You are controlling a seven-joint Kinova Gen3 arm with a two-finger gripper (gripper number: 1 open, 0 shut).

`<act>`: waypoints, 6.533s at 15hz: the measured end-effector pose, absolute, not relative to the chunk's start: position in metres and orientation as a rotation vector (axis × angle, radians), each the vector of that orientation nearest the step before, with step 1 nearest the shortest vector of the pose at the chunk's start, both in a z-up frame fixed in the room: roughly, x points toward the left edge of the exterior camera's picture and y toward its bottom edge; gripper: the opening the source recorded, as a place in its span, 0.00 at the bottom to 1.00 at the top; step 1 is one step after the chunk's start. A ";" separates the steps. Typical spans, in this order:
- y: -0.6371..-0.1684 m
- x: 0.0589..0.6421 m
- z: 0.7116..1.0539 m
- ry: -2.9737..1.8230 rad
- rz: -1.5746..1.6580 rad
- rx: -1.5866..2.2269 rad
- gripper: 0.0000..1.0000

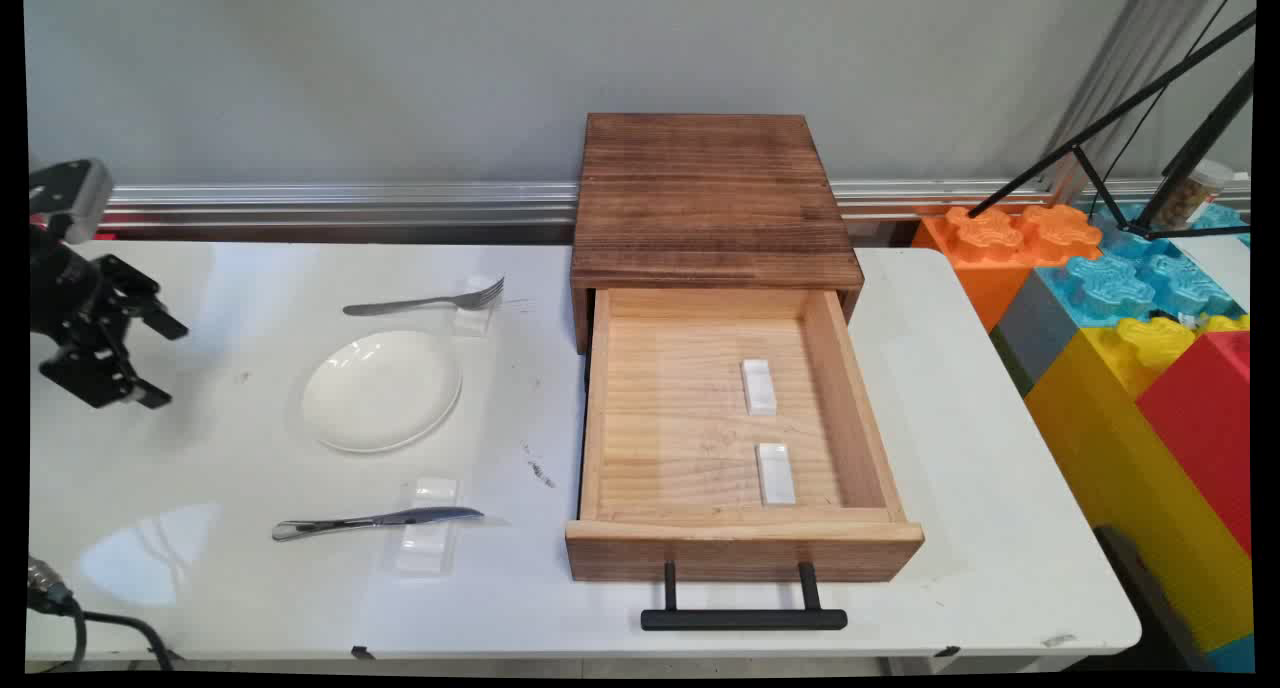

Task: Pick up the knife from the right of the white plate, then place the picked object into the drawer

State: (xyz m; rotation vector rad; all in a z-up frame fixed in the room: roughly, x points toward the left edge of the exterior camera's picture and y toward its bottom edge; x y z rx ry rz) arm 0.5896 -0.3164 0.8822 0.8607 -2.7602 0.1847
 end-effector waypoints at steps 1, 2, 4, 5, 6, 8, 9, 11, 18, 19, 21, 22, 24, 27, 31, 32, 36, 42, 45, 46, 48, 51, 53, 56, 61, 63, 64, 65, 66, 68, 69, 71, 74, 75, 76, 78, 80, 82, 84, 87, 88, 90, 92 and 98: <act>-0.317 0.582 0.881 -2.756 0.165 0.839 1.00; -0.316 0.571 0.878 -2.750 0.133 0.813 1.00; -0.315 0.553 0.872 -2.739 0.083 0.778 1.00; -0.315 0.542 0.868 -2.734 0.050 0.759 1.00; -0.314 0.535 0.865 -2.732 0.030 0.745 1.00; -0.311 0.512 0.857 -2.728 -0.026 0.701 1.00; -0.309 0.501 0.852 -2.725 -0.048 0.678 1.00; -0.306 0.481 0.844 -2.712 -0.076 0.642 1.00; -0.298 0.442 0.812 -2.665 -0.058 0.598 1.00; -0.297 0.439 0.808 -2.664 -0.049 0.592 1.00; -0.296 0.435 0.802 -2.663 -0.036 0.582 1.00; -0.295 0.432 0.799 -2.663 -0.028 0.575 1.00; -0.294 0.428 0.793 -2.664 -0.011 0.564 1.00; -0.293 0.425 0.786 -2.668 0.006 0.554 1.00; -0.292 0.421 0.777 -2.674 0.019 0.546 1.00; -0.292 0.420 0.775 -2.674 0.021 0.545 1.00; -0.292 0.417 0.769 -2.676 0.029 0.539 1.00; -0.294 0.414 0.762 -2.680 0.042 0.532 1.00; -0.295 0.413 0.760 -2.680 0.046 0.527 1.00; -0.295 0.413 0.758 -2.680 0.048 0.525 1.00; -0.296 0.412 0.757 -2.681 0.051 0.521 1.00; -0.297 0.411 0.755 -2.682 0.052 0.511 0.00; -0.297 0.411 0.755 -2.684 0.049 0.509 0.00; -0.296 0.411 0.754 -2.686 0.042 0.511 0.00; -0.296 0.410 0.756 -2.685 0.030 0.517 0.00; -0.297 0.411 0.759 -2.685 0.026 0.520 0.00; -0.298 0.411 0.761 -2.685 0.025 0.523 0.00; -0.299 0.412 0.763 -2.685 0.025 0.525 0.00; -0.300 0.413 0.766 -2.685 0.024 0.527 0.00; -0.303 0.413 0.775 -2.682 0.017 0.530 0.00; -0.303 0.414 0.779 -2.681 0.011 0.532 0.00; -0.304 0.416 0.791 -2.678 -0.009 0.538 0.00; -0.304 0.417 0.807 -2.674 -0.028 0.547 0.00; -0.305 0.417 0.812 -2.671 -0.029 0.550 0.00; -0.305 0.417 0.818 -2.668 -0.030 0.554 0.00; -0.309 0.412 0.837 -2.658 -0.022 0.565 0.00; -0.312 0.407 0.853 -2.653 -0.011 0.575 0.00; -0.316 0.398 0.871 -2.647 0.003 0.585 0.00; -0.321 0.384 0.887 -2.636 0.020 0.590 0.00; -0.330 0.363 0.901 -2.621 0.040 0.594 0.00; -0.334 0.353 0.907 -2.615 0.049 0.595 0.00; -0.341 0.337 0.913 -2.604 0.062 0.592 0.00; -0.349 0.313 0.921 -2.589 0.076 0.583 0.00; -0.366 0.246 0.934 -2.556 0.099 0.535 0.00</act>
